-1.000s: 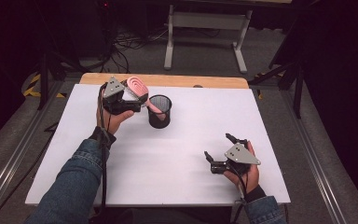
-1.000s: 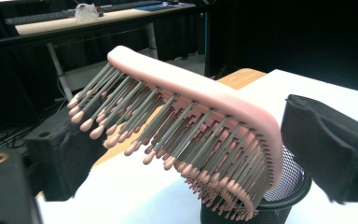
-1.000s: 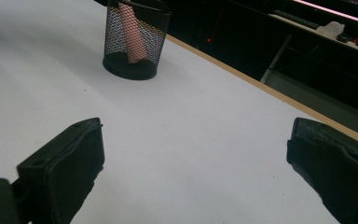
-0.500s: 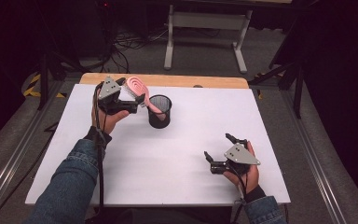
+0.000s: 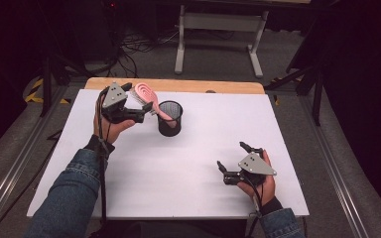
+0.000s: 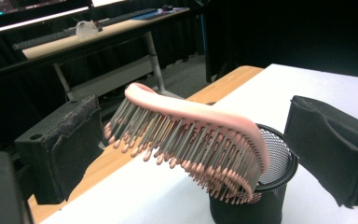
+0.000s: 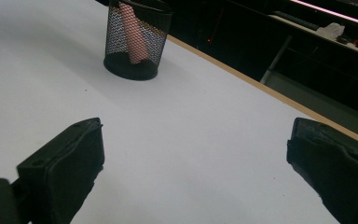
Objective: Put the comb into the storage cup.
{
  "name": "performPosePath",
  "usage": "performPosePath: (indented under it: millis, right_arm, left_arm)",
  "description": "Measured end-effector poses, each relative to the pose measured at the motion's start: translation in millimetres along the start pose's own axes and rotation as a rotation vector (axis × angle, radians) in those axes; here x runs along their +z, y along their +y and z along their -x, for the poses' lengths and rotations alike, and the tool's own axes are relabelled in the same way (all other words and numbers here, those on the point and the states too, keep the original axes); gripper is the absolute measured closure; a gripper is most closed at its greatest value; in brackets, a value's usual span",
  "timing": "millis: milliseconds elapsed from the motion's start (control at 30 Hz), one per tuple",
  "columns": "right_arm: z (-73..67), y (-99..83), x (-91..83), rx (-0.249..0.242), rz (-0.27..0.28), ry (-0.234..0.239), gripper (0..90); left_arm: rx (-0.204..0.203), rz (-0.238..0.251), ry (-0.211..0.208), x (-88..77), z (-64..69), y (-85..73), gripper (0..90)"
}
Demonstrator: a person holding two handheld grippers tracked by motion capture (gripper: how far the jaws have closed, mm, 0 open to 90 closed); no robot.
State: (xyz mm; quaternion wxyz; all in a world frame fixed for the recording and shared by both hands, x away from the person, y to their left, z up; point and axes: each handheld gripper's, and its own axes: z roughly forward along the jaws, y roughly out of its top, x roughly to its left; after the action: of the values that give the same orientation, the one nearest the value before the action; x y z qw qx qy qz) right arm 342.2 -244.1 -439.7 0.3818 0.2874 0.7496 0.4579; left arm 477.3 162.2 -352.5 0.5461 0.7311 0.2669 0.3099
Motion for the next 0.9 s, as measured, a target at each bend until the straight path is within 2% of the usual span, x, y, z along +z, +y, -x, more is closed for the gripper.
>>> performPosePath:
  millis: [433, 900]
  right_arm:
    - [0.1, 0.1, -0.4, 0.0, 0.004, -0.002, 4.7]
    - [-0.4, 0.9, -1.0, -0.003, 0.015, -0.004, 4.7]
  left_arm:
    - [0.03, 0.034, -0.011, -14.8, 4.1, 8.9, 6.1]
    - [0.064, 0.042, -0.031, -29.3, 12.4, 11.5, 5.7]
